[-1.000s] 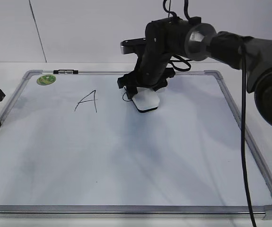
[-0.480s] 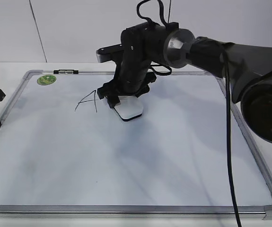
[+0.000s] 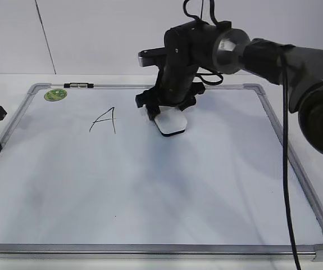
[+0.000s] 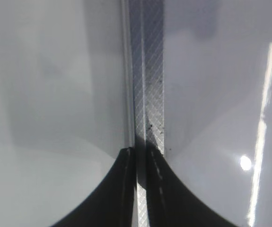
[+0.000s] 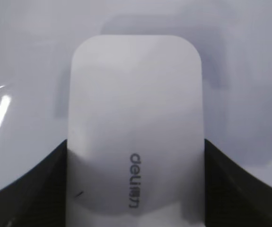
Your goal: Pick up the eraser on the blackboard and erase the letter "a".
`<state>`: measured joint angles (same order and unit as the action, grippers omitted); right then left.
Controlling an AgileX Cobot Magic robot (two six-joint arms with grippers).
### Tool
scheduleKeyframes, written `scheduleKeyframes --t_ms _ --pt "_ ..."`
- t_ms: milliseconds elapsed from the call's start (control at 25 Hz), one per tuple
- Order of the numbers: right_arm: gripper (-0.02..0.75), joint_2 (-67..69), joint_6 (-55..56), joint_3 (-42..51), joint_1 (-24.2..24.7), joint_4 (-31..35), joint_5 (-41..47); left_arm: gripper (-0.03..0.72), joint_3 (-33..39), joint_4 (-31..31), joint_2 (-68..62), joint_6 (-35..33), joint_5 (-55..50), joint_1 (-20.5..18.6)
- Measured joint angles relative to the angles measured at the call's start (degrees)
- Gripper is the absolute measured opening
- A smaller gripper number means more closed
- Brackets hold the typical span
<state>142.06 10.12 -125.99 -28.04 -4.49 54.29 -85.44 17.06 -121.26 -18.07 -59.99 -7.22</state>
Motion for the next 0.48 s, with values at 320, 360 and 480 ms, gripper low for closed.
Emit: scheduleKeyframes --t_ms 320,360,480 --pt "0.549 0.0 2.1 -0.1 2.8 -1.9 0.5 0.018 0.0 0.0 0.0 0.0 0.0 0.0" --pt "0.549 0.0 2.1 -0.1 2.8 -1.9 0.6 0.018 0.0 0.0 0.0 0.0 0.0 0.0" --pt "0.549 0.0 2.0 -0.1 2.5 -1.6 0.6 0.018 0.0 0.0 0.0 0.0 0.0 0.0"
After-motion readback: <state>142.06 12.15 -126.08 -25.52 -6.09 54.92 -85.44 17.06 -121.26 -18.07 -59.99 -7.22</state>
